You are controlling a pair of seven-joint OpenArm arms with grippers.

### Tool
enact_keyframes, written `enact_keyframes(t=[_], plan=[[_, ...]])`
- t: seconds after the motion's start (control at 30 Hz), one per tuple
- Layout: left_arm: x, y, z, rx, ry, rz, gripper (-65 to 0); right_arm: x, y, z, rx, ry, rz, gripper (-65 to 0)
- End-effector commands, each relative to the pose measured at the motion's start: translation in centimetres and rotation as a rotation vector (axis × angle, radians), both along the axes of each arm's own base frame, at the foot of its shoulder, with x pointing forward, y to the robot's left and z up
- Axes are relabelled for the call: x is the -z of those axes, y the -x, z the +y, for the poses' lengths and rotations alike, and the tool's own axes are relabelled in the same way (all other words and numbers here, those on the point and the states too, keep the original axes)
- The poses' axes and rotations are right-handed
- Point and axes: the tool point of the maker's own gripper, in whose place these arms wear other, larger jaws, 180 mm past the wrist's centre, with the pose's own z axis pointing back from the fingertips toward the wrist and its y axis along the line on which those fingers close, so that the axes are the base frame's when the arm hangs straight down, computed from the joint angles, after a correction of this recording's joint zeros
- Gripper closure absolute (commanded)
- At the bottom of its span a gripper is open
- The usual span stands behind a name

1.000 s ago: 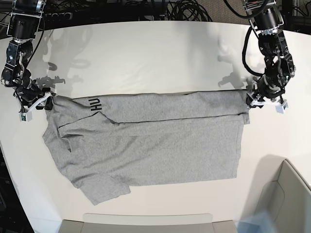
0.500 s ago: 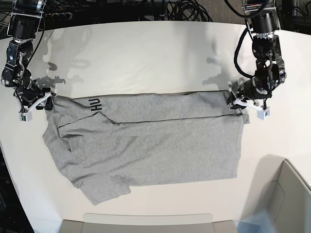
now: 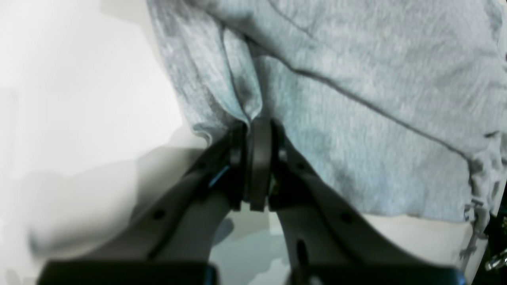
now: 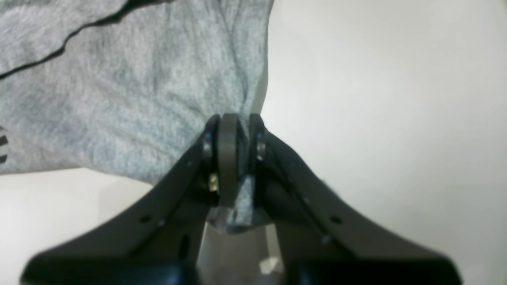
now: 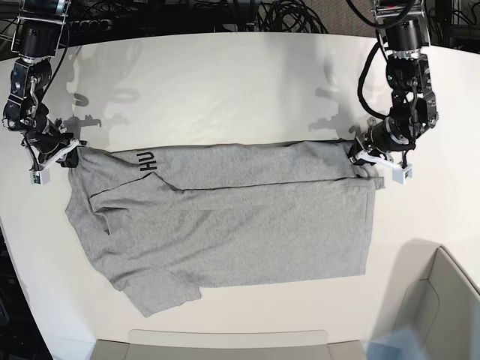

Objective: Fold the T-shirt properly
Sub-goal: 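Drag the folded edge back toward the robot with both grippers, then pull the shirt further toward the robot and open both grippers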

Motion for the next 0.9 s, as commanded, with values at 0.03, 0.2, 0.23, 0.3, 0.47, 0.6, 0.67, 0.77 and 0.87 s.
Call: enact_keyframes(t=[0.03, 0.2, 0.23, 0.3, 0.47, 0.6, 0.67, 0.77, 0.87], plan=[[0.9, 2.2, 0.5, 0.02, -0.024, 0.075, 0.0, 1.2, 2.2, -0.6, -0.021, 0.038, 0.093, 0.0], [1.7, 4.7, 1.3, 0.032, -0.051, 0.115, 0.0, 1.4, 3.9, -0.2, -0.045, 0.054, 0.107, 0.0], [1.7, 4.7, 1.4, 0.032, -0.054, 0.117, 0.0, 1.4, 4.2, -0.2, -0.05, 0.058, 0.109, 0.0], [1.5, 5.0, 2.0, 0.038, -0.07, 0.119, 0.0, 1.2, 4.9, -0.5, -0.063, 0.077, 0.117, 0.0], [0.6, 6.5, 2.4, 0.071, -0.111, 0.112, 0.0, 0.8, 5.9, 0.0, -0.094, 0.093, 0.117, 0.0], [0.1, 7.7, 2.6, 0.077, -0.127, 0.109, 0.0, 0.2, 6.7, -0.7, -0.076, 0.105, 0.105, 0.0], [-0.1, 8.6, 3.4, 0.053, -0.135, 0.111, 0.0, 0.0, 7.0, -1.3, -0.06, 0.109, 0.103, 0.0], [-0.1, 10.2, 4.6, 0.023, -0.148, 0.13, 0.0, -0.2, 7.9, -1.7, -0.053, 0.118, 0.122, 0.0], [-0.1, 11.8, 6.6, -0.026, -0.171, 0.152, 0.0, -0.9, 8.6, -1.5, -0.074, 0.137, 0.141, 0.0]])
